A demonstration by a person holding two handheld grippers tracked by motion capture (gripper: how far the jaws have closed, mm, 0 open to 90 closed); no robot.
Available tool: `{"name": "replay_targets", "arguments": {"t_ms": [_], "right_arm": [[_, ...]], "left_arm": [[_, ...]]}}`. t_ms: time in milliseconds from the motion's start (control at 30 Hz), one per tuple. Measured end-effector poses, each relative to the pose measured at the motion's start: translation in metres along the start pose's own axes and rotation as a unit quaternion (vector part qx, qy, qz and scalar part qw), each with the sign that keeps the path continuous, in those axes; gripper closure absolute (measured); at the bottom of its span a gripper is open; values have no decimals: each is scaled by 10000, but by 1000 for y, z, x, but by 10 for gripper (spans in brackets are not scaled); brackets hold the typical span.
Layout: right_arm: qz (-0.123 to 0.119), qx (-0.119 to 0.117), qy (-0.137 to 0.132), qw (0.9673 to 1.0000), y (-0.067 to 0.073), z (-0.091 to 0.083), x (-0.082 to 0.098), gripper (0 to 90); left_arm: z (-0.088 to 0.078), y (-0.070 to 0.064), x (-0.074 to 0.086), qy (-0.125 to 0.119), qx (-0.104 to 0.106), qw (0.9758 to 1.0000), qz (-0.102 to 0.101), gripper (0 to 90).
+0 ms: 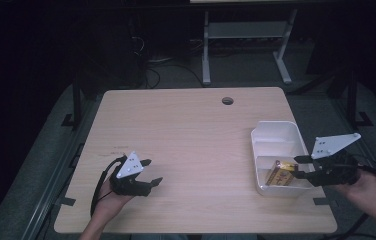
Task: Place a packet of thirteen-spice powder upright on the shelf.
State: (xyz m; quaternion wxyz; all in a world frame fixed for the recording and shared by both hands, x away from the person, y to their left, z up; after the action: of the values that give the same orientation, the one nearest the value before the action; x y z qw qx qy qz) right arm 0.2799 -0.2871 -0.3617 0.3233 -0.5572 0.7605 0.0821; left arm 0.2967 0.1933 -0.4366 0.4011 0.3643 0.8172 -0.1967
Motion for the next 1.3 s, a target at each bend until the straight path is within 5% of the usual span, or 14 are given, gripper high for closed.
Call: {"name": "replay_targets", "arguments": {"t_ms": [667, 1300], "right_arm": [[30, 55, -451, 9990, 18, -16, -4, 497], [117, -40, -578, 9983, 44, -2, 7, 477]], "left_arm": [[-1, 0, 0, 1, -3, 10000, 9, 291], [0, -1, 0, 7, 6, 10000, 24, 287]]}}
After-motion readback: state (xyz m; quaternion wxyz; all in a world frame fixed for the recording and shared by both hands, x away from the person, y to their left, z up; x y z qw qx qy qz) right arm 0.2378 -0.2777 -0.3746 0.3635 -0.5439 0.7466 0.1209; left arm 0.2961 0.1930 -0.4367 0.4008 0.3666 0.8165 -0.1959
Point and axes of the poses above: each handheld gripper's, and its own axes: z roughly forward along the jaws, x roughly out of its underside, y roughly to its left, the point moved 4 cm from there along z, roughly forward along the jaws, and after that the axes turned 11 degrees about -z, right-handed, at the moved point
